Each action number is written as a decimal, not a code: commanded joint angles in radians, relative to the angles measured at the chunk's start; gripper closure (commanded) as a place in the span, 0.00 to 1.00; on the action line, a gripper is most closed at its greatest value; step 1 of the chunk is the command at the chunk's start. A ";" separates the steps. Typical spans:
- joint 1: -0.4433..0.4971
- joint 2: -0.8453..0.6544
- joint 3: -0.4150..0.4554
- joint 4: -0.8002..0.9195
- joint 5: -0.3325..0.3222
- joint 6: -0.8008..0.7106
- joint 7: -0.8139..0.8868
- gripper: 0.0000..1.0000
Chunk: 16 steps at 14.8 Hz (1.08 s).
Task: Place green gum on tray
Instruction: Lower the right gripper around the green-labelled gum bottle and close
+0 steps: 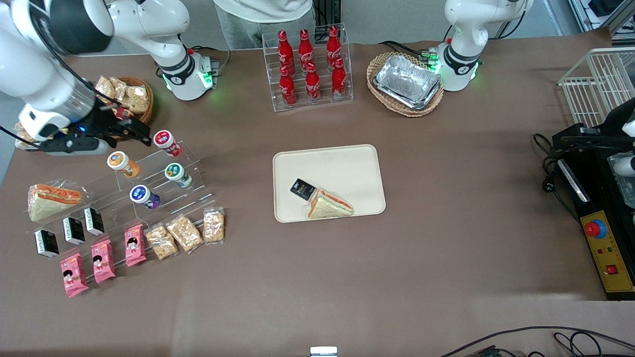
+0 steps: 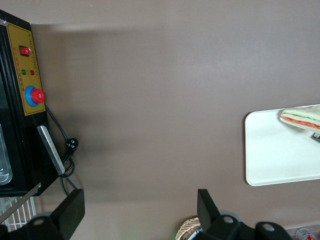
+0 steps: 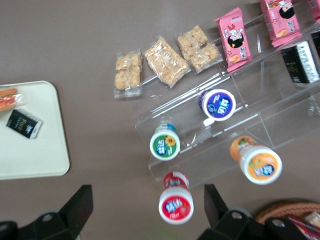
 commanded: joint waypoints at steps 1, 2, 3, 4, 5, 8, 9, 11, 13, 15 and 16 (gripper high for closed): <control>0.006 -0.014 -0.003 -0.164 -0.004 0.185 -0.011 0.01; 0.011 -0.012 -0.003 -0.196 -0.005 0.228 -0.011 0.01; 0.012 0.000 -0.003 -0.219 -0.005 0.267 -0.011 0.01; 0.012 0.012 -0.003 -0.241 -0.005 0.303 -0.011 0.01; 0.012 0.026 -0.001 -0.261 -0.005 0.334 -0.011 0.01; 0.018 0.075 -0.003 -0.302 -0.005 0.417 -0.011 0.01; 0.018 0.089 -0.003 -0.316 -0.007 0.446 -0.009 0.01; 0.021 0.117 -0.001 -0.334 -0.005 0.494 -0.009 0.02; 0.034 0.141 -0.001 -0.351 -0.007 0.538 -0.009 0.02; 0.034 0.161 -0.001 -0.362 -0.007 0.561 -0.009 0.02; 0.034 0.169 -0.001 -0.364 -0.005 0.565 -0.009 0.02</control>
